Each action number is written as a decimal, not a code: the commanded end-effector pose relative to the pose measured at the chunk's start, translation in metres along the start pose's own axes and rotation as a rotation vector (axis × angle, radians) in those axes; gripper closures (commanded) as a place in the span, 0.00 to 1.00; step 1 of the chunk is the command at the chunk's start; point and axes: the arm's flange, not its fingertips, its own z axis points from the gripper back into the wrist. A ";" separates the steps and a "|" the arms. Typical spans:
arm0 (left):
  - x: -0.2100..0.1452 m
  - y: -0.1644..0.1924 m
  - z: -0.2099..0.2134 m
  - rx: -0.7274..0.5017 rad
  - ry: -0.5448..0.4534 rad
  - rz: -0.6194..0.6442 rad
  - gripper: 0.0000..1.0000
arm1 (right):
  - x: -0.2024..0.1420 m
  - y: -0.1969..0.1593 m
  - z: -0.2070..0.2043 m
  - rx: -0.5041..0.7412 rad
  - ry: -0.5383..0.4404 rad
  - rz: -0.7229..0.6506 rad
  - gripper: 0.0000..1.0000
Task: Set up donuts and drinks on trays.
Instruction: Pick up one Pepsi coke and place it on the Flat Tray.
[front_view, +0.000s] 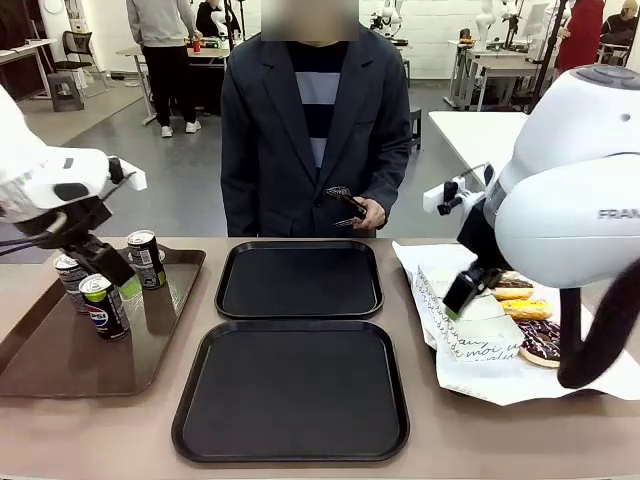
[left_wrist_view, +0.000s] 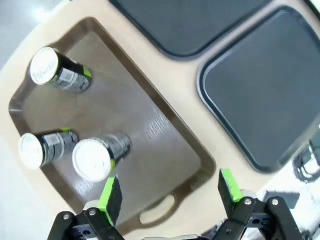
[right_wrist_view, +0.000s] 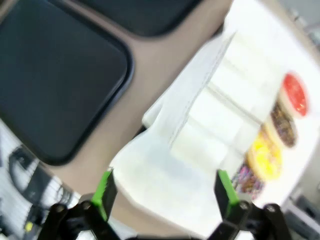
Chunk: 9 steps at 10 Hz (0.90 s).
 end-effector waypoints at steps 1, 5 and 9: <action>-0.051 -0.015 -0.004 -0.029 0.006 -0.002 0.00 | -0.051 0.026 -0.005 0.006 0.114 0.075 0.00; -0.007 -0.002 0.011 -0.013 0.012 -0.001 0.00 | -0.012 0.011 0.005 0.019 0.077 0.021 0.00; -0.042 0.071 0.030 -0.400 -0.170 0.344 0.00 | -0.072 -0.074 0.031 0.479 -0.264 -0.244 0.00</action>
